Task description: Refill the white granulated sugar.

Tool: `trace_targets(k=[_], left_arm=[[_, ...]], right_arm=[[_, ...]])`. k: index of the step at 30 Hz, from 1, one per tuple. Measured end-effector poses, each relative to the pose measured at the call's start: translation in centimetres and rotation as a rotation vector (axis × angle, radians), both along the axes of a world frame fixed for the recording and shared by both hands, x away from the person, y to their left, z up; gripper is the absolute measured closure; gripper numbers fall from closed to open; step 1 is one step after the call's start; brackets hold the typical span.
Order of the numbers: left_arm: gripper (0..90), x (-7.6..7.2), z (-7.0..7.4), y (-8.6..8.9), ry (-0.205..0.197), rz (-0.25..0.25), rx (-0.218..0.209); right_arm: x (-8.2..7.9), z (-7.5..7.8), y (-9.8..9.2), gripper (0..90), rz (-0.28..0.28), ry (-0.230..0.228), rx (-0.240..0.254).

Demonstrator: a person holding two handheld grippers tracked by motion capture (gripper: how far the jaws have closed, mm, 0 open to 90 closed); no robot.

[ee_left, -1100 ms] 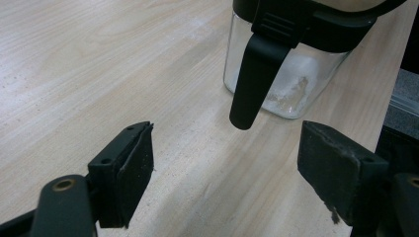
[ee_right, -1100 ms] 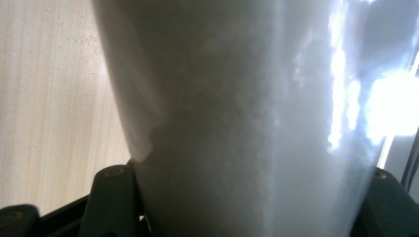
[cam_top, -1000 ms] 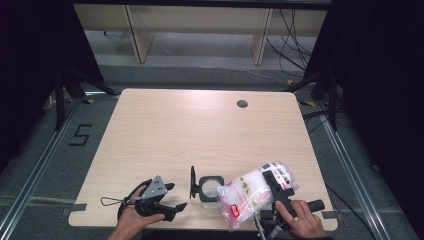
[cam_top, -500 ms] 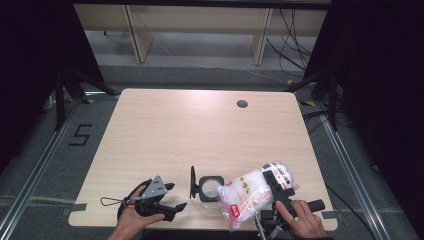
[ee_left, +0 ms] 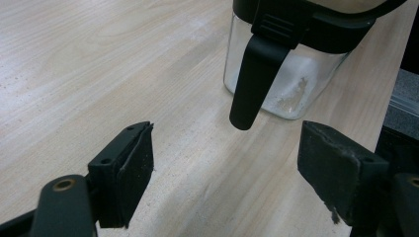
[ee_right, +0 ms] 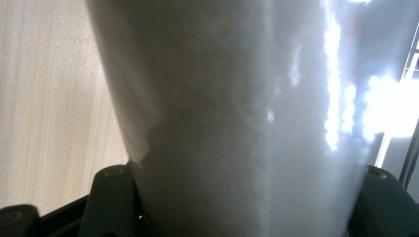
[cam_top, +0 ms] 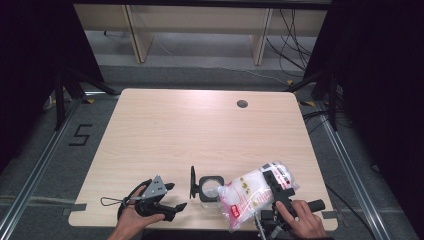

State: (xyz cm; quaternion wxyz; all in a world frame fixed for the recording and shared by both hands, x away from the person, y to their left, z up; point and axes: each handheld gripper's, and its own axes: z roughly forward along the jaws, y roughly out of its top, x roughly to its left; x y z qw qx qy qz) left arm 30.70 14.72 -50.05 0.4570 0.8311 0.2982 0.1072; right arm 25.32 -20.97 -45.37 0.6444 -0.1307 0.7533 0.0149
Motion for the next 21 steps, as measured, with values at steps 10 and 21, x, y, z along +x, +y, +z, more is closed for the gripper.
trace_targets(k=[10, 21], left_arm=[[21.3, 0.01, 0.02, 0.01, -0.005, -0.004, 0.004], [21.3, 0.01, 0.04, 0.03, -0.007, -0.003, 0.005]], right_arm=[[0.06, 0.16, -0.02, 41.1, 0.011, 0.001, -0.004], [0.04, 0.27, 0.04, 41.0, 0.026, -0.013, -0.006]])
